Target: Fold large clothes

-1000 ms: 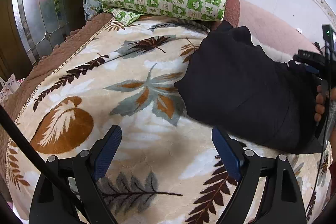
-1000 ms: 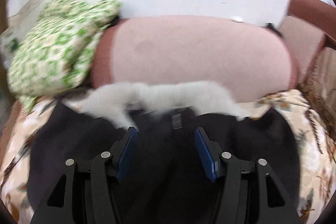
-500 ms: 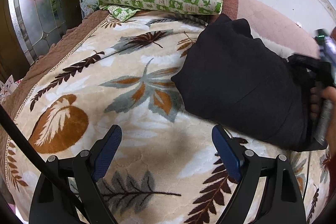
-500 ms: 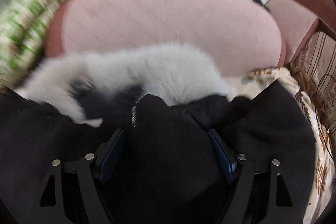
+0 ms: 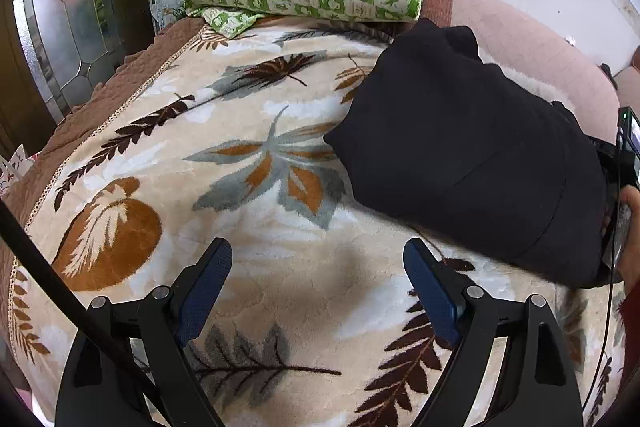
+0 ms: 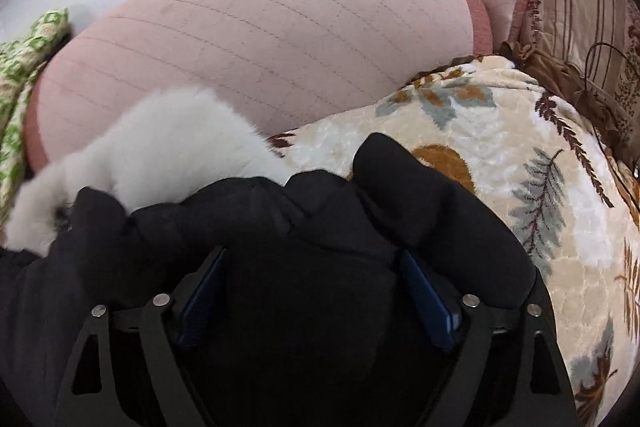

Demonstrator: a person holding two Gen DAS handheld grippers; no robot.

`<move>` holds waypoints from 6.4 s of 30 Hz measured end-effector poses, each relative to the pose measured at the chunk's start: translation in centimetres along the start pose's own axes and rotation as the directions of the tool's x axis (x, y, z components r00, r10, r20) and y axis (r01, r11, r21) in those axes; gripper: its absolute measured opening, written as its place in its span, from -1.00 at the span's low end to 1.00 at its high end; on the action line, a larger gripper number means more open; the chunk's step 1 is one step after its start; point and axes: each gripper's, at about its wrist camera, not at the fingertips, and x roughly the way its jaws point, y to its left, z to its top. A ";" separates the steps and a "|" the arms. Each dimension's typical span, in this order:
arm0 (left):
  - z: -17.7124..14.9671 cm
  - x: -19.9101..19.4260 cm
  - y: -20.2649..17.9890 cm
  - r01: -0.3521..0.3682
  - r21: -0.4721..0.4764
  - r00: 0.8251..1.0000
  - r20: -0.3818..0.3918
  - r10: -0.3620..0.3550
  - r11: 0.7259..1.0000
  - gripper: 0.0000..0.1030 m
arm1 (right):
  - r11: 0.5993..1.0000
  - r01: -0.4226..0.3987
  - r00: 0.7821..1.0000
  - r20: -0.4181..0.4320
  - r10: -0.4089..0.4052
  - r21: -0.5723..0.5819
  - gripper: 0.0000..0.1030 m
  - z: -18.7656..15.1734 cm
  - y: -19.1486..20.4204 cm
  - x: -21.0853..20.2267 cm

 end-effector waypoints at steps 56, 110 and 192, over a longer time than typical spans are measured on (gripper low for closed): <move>7.7 1.5 -3.1 0.375 -0.247 0.917 -0.041 -0.396 0.894 -0.42 | 0.698 -0.637 0.753 0.068 0.655 0.328 -0.22 -9.8 -13.7 -12.0; 7.5 7.3 -2.7 0.049 -0.041 0.988 -0.144 -0.055 0.998 0.42 | 0.902 -0.376 0.923 0.003 0.386 -0.213 0.57 -11.1 -3.2 -14.0; -21.7 -35.2 -2.1 0.011 0.189 0.912 0.401 -0.088 0.982 0.95 | 0.971 -0.166 0.908 0.358 0.218 -0.170 0.98 -36.1 -14.1 -44.4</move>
